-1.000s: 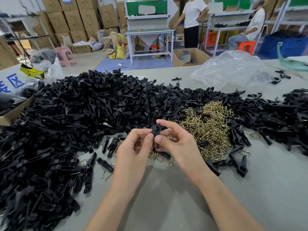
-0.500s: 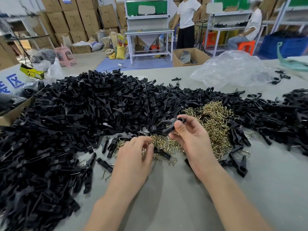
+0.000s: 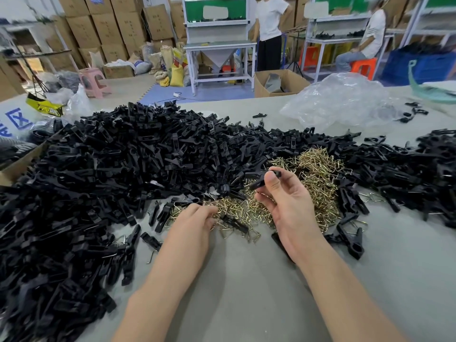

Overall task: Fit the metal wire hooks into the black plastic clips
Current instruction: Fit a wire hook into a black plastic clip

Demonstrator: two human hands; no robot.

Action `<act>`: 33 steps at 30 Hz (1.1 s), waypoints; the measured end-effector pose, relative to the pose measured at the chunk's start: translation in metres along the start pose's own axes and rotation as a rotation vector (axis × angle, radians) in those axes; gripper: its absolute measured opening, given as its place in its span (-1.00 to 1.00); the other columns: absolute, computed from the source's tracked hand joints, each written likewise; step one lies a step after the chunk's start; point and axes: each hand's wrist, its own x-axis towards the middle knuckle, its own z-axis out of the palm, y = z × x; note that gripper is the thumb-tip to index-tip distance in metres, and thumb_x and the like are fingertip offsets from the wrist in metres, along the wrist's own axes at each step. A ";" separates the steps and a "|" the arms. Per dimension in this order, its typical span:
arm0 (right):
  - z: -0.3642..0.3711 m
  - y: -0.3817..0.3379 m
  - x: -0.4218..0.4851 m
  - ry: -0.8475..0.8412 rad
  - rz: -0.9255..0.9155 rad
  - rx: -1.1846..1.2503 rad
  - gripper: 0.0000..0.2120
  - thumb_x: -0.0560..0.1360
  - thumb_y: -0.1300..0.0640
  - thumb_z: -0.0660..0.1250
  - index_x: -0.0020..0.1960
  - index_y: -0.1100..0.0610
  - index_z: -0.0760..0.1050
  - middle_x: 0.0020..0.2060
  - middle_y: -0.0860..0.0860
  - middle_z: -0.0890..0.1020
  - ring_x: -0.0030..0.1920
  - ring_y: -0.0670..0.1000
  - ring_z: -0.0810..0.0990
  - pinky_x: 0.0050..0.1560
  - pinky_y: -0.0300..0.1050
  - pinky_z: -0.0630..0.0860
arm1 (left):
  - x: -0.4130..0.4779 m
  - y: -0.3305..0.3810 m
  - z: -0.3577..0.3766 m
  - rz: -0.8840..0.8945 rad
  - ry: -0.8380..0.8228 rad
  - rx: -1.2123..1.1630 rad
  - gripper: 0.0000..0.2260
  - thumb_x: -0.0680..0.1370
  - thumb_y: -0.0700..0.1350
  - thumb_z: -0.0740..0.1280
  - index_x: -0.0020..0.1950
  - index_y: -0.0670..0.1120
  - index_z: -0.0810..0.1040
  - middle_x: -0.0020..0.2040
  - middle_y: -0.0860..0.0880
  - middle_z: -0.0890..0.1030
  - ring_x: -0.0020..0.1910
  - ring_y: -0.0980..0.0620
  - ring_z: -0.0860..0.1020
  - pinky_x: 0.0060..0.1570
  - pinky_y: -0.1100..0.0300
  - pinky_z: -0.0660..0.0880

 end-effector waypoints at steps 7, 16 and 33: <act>-0.001 0.003 0.001 -0.040 0.017 0.021 -0.69 0.38 0.11 0.45 0.10 0.13 0.56 -0.18 0.01 0.63 -0.20 -0.05 0.66 -0.13 -0.19 0.63 | 0.001 -0.006 -0.005 -0.027 0.054 -0.096 -0.74 0.63 -0.24 0.29 0.20 0.08 0.60 -0.01 0.23 0.54 0.02 0.35 0.49 -0.04 0.61 0.29; 0.000 0.004 0.002 -0.062 0.064 0.050 -0.69 0.37 0.10 0.47 0.09 0.13 0.56 -0.13 0.05 0.64 -0.20 -0.03 0.66 -0.14 -0.18 0.64 | 0.000 0.002 -0.010 -0.069 0.108 -0.270 -0.60 0.63 -0.29 0.23 0.20 0.23 0.56 0.06 0.27 0.61 -0.06 0.21 0.54 -0.09 0.53 0.38; 0.012 0.016 -0.010 -0.363 0.382 0.130 -0.57 0.52 0.09 0.36 0.32 0.25 0.44 0.24 0.28 0.61 0.28 0.23 0.59 0.32 0.02 0.55 | -0.003 0.032 -0.006 -0.021 0.145 -0.514 -0.60 0.59 -0.32 0.33 0.17 0.22 0.53 0.13 0.13 0.53 0.04 0.29 0.55 0.00 0.52 0.40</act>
